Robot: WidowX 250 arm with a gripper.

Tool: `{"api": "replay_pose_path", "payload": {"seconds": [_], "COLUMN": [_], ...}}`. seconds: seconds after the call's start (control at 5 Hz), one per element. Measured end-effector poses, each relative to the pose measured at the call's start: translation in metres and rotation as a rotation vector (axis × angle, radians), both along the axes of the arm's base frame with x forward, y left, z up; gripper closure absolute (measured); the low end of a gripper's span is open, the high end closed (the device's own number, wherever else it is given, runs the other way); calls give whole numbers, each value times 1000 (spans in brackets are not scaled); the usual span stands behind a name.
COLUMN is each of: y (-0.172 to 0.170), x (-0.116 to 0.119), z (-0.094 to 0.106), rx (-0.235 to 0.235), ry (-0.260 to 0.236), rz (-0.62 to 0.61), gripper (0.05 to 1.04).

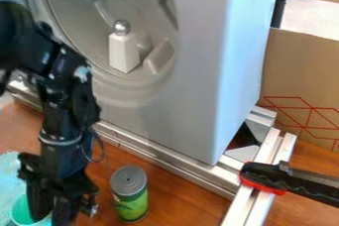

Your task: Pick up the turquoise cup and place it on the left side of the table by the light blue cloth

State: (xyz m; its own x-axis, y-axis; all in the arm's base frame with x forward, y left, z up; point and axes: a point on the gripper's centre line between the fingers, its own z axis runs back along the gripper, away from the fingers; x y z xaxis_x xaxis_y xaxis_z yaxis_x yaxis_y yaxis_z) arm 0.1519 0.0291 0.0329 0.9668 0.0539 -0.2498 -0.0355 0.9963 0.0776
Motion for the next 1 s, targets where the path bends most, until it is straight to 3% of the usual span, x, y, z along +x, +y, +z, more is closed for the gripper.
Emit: {"api": "replay_pose_path", "payload": {"seconds": [0.2,0.4,0.6,0.8,1.0], "y": [-2,0,4,17,20], "x": [-2,-7,3,16,15], "z": [31,46,76,92,85], "rx": [41,59,57,55,12], "ry": [-122,-149,-237,-265,-199], "rz": [2,-2,-46,-55,-67], "gripper": [147,75,79,82,83]}}
